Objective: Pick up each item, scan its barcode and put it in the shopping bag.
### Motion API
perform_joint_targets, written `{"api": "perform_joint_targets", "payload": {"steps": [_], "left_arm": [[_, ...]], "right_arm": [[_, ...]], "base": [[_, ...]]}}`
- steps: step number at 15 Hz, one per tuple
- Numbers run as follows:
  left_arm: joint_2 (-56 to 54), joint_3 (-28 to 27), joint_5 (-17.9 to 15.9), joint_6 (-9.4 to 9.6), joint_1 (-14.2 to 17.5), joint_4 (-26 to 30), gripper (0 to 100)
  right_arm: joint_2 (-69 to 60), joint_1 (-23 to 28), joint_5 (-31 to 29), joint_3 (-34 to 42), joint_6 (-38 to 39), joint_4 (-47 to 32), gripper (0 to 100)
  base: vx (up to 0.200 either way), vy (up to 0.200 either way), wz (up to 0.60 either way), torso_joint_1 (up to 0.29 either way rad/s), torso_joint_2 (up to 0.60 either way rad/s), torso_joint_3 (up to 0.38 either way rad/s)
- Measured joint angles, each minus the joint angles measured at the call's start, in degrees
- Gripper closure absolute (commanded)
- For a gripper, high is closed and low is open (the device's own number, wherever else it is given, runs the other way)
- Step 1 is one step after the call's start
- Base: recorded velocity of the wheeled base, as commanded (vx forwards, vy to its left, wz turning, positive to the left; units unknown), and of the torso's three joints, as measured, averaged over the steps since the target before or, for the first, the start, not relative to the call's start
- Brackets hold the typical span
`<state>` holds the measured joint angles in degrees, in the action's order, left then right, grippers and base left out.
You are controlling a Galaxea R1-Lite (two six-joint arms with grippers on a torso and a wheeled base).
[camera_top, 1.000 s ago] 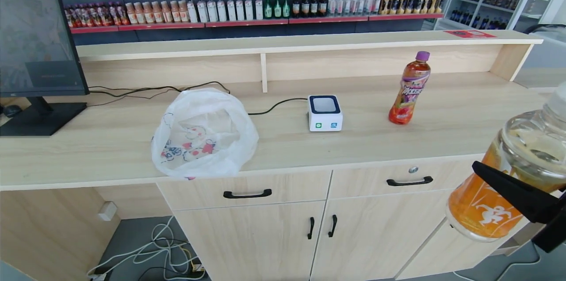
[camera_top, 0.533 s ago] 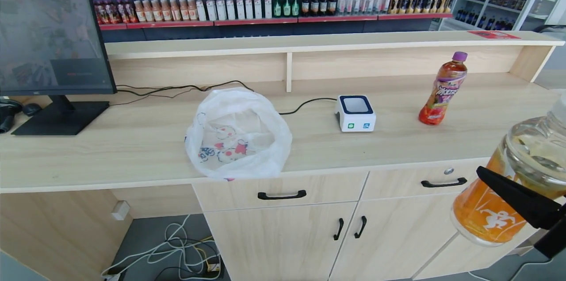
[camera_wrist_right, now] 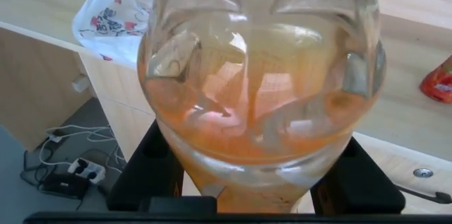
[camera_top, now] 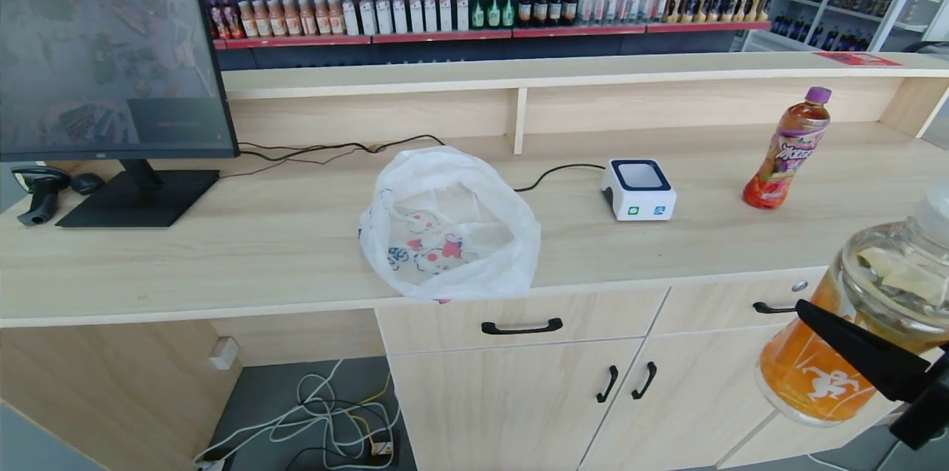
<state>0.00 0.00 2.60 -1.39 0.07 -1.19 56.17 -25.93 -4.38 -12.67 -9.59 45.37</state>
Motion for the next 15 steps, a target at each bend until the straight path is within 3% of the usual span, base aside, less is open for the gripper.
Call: {"api": "perform_joint_targets", "payload": {"steps": [6, 11, 15], "left_arm": [[0.00, 0.00, 0.02, 0.00, -0.12, 0.09, 100], [0.00, 0.00, 0.02, 0.00, -0.07, 0.07, 100], [0.00, 0.00, 0.02, 0.00, -0.07, 0.13, 100]], "right_arm": [[0.33, 0.46, 0.11, -0.39, 0.02, 0.13, 100], [1.84, 0.33, 2.15, -3.45, -0.88, 0.06, 100], [6.36, -0.06, 4.51, -8.25, 2.89, -0.07, 100]], "base": [[0.000, 0.000, 0.60, 0.006, 0.00, 0.002], [0.000, 0.000, 0.00, 0.000, 0.00, 0.000], [0.000, 0.000, 0.00, 0.000, 0.00, 0.000]]}}
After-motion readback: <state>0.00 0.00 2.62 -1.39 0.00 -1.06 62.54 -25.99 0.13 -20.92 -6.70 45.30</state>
